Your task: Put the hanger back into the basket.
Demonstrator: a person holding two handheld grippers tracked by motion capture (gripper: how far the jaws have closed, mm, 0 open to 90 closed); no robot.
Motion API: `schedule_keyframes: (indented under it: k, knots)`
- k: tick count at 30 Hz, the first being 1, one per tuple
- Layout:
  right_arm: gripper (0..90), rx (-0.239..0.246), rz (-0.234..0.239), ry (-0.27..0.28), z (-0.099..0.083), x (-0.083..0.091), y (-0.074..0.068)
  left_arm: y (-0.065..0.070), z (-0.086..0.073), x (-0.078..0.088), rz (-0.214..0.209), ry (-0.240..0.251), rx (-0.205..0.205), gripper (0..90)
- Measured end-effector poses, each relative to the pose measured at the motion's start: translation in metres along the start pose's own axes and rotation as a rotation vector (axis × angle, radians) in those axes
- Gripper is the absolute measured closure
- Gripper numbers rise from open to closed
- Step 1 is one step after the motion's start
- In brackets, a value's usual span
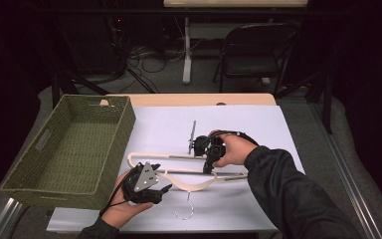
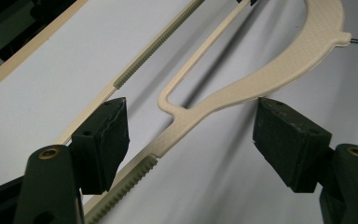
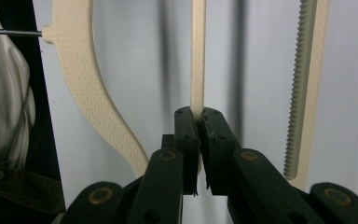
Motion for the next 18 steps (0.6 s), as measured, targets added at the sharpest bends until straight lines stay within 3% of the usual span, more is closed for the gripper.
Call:
schedule_keyframes:
  k: [9, 10, 18]
  knots:
    - [85.7, -0.003, 0.007, -0.026, -0.001, -0.004, 0.002, 0.010, -0.002, -0.008, -0.041, -0.001, -0.044, 26.7]
    - [85.7, -0.006, 0.008, -0.014, -0.001, -0.005, 0.003, 0.013, -0.001, -0.009, -0.051, 0.000, -0.065, 26.7]
    - [85.7, -0.008, 0.025, -0.005, 0.003, -0.007, 0.001, 0.023, 0.001, -0.018, -0.076, 0.008, -0.119, 26.9]
Point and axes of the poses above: each handheld gripper's, and its own axes: x roughly backward along the jaws, z roughly out of its top, y roughly to its right, the point moved 5 cm from there along -x, roughly forward along the jaws, and after that the axes turned 13 degrees about y, right-handed, at the moved point
